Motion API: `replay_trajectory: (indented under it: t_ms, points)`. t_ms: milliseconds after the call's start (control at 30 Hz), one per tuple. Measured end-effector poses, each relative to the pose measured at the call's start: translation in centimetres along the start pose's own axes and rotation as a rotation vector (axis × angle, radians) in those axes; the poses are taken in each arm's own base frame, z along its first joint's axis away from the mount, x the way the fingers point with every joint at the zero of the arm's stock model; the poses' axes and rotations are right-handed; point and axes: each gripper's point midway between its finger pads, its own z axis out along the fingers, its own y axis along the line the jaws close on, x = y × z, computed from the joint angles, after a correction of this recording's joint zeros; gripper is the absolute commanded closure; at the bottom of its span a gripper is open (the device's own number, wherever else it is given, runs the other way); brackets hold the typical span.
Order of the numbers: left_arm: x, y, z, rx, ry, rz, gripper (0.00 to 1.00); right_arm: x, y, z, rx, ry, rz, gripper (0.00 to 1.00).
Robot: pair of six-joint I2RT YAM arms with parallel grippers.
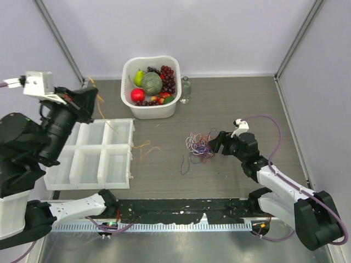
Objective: Untangle the cables
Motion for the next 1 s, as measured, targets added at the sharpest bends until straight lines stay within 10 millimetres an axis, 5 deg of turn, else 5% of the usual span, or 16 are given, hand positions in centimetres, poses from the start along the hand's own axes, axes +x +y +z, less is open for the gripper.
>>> replay_trajectory:
  t_ms: [267,367,767,1000]
  points:
    - [-9.0,1.2,-0.7,-0.072,-0.182,0.067,1.00,0.3,-0.1,0.1,0.003,0.011,0.001,0.20]
    - [-10.9,1.4,-0.8,-0.093,-0.217,0.085,1.00,0.6,-0.2,0.2,0.005,0.024,0.003,0.20]
    - [-7.3,4.4,0.9,-0.300,-0.102,0.359,1.00,0.8,-0.1,0.3,-0.002,0.033,0.004,0.20]
    - [-7.3,5.2,2.4,-0.433,-0.063,0.519,1.00,0.9,-0.2,0.4,0.000,0.036,0.004,0.20]
